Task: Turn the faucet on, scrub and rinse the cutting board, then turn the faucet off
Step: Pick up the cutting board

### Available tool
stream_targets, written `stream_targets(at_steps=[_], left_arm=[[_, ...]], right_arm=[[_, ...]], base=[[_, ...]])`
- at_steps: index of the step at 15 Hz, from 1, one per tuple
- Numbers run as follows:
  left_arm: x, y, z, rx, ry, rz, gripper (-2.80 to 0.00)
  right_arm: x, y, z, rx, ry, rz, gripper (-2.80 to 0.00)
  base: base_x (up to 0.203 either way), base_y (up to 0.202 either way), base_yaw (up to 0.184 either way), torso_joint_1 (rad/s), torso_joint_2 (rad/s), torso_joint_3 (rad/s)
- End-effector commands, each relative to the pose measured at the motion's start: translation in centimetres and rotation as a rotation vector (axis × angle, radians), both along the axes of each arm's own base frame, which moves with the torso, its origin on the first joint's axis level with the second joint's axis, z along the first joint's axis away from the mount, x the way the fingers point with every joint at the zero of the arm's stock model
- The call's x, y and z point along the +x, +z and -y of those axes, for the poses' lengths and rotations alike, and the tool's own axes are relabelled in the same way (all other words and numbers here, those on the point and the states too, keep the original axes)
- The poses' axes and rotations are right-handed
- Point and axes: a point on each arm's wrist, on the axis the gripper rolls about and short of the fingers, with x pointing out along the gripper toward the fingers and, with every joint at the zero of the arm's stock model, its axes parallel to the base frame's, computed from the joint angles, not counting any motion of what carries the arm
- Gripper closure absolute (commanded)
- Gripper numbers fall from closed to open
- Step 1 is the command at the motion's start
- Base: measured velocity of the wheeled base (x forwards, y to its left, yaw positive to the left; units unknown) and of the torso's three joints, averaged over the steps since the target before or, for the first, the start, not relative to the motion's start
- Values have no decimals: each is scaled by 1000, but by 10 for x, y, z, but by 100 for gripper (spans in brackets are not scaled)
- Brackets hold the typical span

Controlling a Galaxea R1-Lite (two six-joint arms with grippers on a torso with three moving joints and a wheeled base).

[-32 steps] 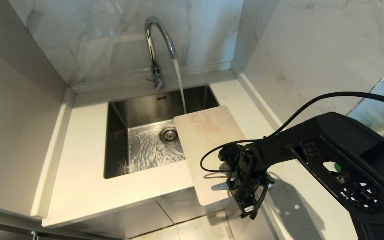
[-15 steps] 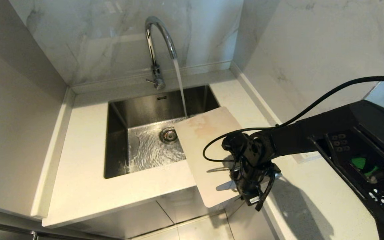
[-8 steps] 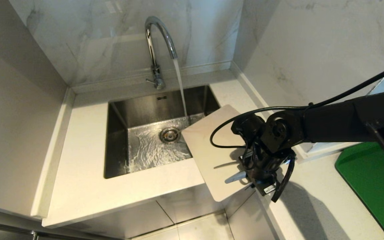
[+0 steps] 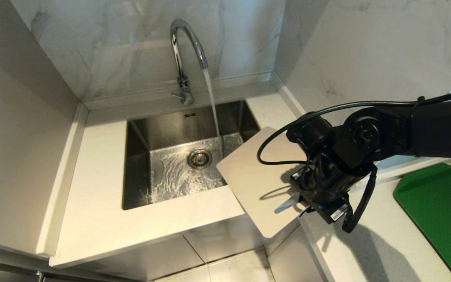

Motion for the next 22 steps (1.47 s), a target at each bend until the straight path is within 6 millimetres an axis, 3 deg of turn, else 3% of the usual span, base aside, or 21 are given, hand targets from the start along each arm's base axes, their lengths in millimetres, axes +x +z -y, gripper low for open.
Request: stream_targets(at_steps=[1,8,14,17,22], left_arm=[[0,0,0,0,1,2,0],[0,0,0,0,1,2,0],[0,0,0,0,-8,2,0],[0,0,-3,0,-135,2,0],[0,0,0,0,1,2,0]], right_arm=[[-10,16,7,-6,21,27,0],[-18,34,17,-114,235,85,0],[-4,54,22,-152,294,227,0],[0,59,37,-166,266,241,0],[-8,72,46,-153,305,282,0]], base=[[0,0,0,0,0,0],[0,0,0,0,0,0],[0,0,0,0,0,0],[0,0,0,0,0,0],[0,0,0,0,0,0]])
